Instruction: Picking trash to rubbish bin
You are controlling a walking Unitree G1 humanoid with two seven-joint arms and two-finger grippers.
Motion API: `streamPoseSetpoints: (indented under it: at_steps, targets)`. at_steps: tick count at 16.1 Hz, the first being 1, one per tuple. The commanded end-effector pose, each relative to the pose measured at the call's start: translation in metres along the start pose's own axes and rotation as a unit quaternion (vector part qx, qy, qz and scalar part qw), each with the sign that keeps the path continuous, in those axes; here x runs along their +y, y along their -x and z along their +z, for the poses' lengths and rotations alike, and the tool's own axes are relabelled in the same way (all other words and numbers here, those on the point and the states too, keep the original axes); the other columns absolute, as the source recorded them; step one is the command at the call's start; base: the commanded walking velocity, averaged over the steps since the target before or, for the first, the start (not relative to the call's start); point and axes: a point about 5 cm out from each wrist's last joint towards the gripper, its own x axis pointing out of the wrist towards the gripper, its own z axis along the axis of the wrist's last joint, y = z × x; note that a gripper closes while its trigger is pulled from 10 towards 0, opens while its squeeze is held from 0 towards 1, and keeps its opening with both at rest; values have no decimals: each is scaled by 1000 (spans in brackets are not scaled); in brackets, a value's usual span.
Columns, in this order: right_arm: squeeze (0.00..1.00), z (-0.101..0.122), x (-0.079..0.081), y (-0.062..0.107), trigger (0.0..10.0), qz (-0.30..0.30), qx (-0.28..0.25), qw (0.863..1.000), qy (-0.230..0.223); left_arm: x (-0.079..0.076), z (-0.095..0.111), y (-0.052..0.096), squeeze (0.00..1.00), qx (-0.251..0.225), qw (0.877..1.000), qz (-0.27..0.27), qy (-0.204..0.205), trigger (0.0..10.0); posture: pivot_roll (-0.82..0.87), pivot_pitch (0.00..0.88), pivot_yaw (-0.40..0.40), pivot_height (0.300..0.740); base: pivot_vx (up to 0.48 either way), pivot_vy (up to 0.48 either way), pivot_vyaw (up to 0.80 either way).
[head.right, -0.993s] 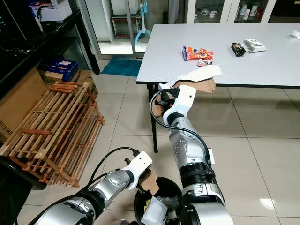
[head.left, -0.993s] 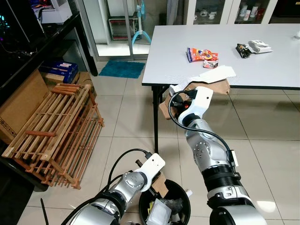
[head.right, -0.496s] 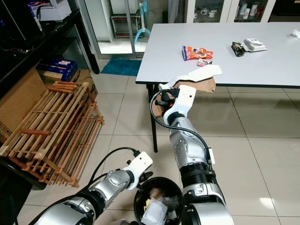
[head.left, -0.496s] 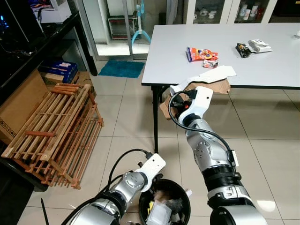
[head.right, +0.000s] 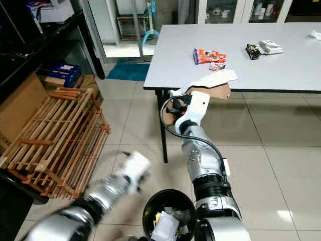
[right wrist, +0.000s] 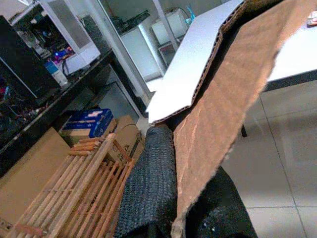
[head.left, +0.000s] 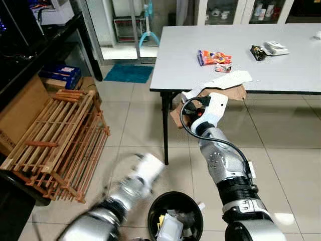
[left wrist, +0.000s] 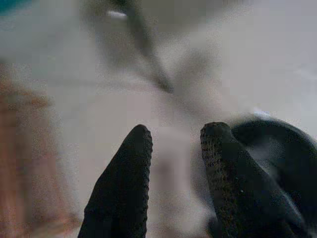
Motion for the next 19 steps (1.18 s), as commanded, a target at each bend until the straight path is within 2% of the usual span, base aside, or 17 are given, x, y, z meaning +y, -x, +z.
streamPoseSetpoints:
  at_steps: [1,2,3,5,7,8,10,11,12,15,17,19]
  targets:
    - [0,1,2,-1,10000,0,3,1000,3,30,16,2,0,-43,995,81,34,10000,1,0,93,740,0,0,0]
    - [0,0,2,-1,10000,0,5,1000,4,46,22,4,0,-63,989,120,61,10000,8,0,90,740,0,0,0]
    - [0,-1,2,-1,10000,-1,8,1000,5,58,28,7,0,-85,983,147,72,10000,15,0,86,740,0,0,0]
    - [0,-6,0,-1,10000,-7,27,1000,10,83,45,17,0,-160,962,206,83,10000,23,0,80,740,0,0,0]
    - [0,-7,-3,-1,10000,-15,34,999,17,85,50,20,0,-189,954,217,85,10000,24,0,77,740,0,0,0]
    - [0,-7,-5,-1,10000,-19,37,999,33,86,54,24,0,-218,947,222,83,10000,25,0,78,740,0,0,0]
    - [0,-14,-8,-1,10000,-26,68,996,53,83,64,28,0,-264,937,217,70,10000,30,0,74,740,0,0,0]
    - [0,-17,-10,0,10000,-28,81,994,65,82,65,28,0,-270,935,215,76,10000,31,0,74,740,0,0,0]
    - [0,-29,-12,2,10000,-25,125,986,107,79,65,27,0,-268,938,208,76,10000,31,0,75,740,0,0,0]
    - [0,-40,-19,6,10000,-32,172,972,159,73,64,25,0,-269,940,198,72,10000,25,0,76,740,0,0,0]
    - [0,-61,-28,15,10000,-32,246,944,218,72,64,26,0,-272,939,196,72,10000,21,0,74,740,0,0,0]
    - [0,-71,-29,19,10000,-28,271,939,210,71,65,25,0,-272,939,194,77,10000,10,0,72,740,0,0,0]
